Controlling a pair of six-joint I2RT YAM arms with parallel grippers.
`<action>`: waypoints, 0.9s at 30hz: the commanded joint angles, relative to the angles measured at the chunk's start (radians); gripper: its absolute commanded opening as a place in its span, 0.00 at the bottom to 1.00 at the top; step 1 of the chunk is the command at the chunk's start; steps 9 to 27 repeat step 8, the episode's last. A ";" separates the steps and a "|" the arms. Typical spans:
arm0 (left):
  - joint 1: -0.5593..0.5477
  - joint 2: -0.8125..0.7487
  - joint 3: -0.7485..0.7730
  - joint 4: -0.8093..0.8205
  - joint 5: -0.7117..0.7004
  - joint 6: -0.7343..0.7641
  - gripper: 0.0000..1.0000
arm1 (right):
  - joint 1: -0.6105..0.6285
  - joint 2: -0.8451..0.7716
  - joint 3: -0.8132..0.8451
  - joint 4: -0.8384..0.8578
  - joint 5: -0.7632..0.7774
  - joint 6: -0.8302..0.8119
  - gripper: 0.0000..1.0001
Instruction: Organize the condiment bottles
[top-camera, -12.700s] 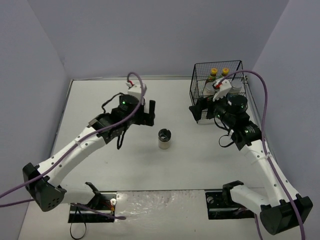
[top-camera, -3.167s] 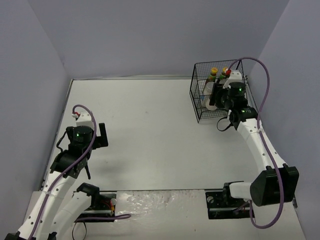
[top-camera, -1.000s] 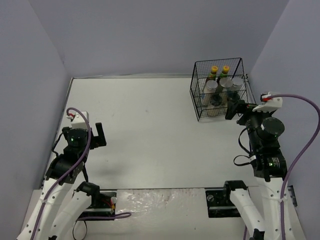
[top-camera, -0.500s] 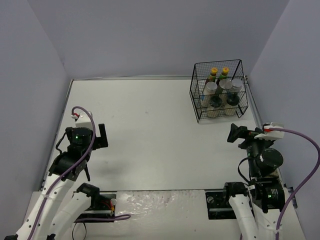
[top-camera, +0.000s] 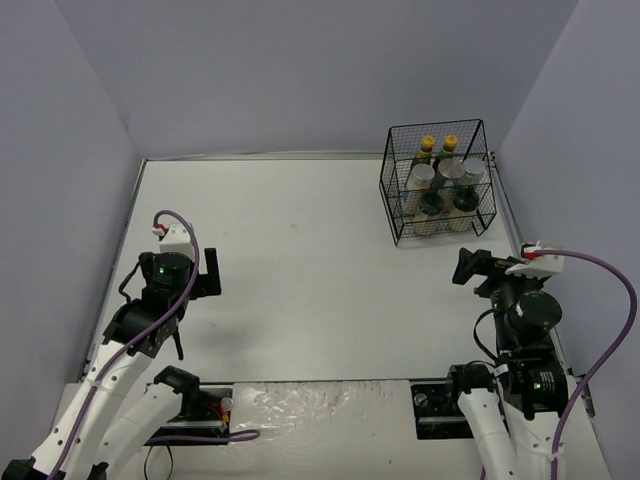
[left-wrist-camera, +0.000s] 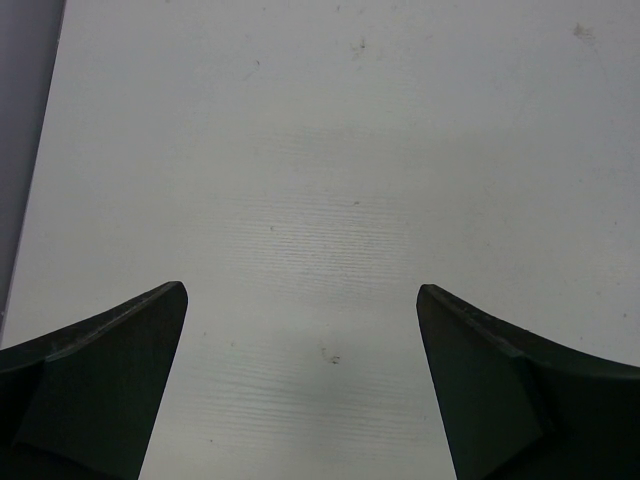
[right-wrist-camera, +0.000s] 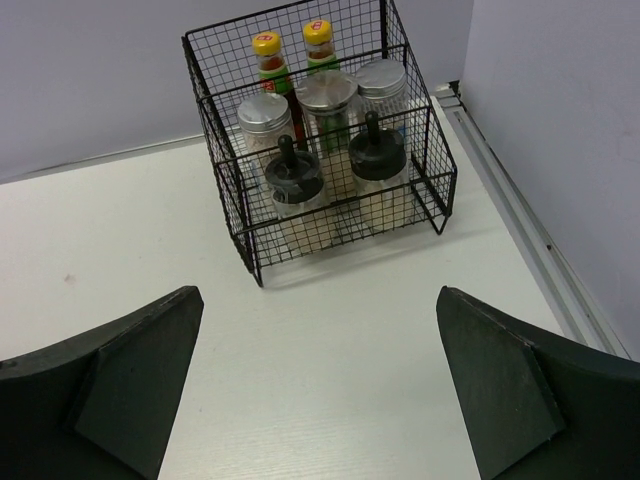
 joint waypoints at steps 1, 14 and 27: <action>-0.004 0.004 0.026 0.058 -0.016 0.007 0.97 | -0.006 0.034 -0.003 0.060 -0.019 0.002 1.00; -0.004 0.008 0.026 0.058 -0.013 0.007 0.97 | -0.005 0.022 -0.002 0.060 -0.023 0.002 1.00; -0.004 0.008 0.026 0.058 -0.013 0.007 0.97 | -0.005 0.022 -0.002 0.060 -0.023 0.002 1.00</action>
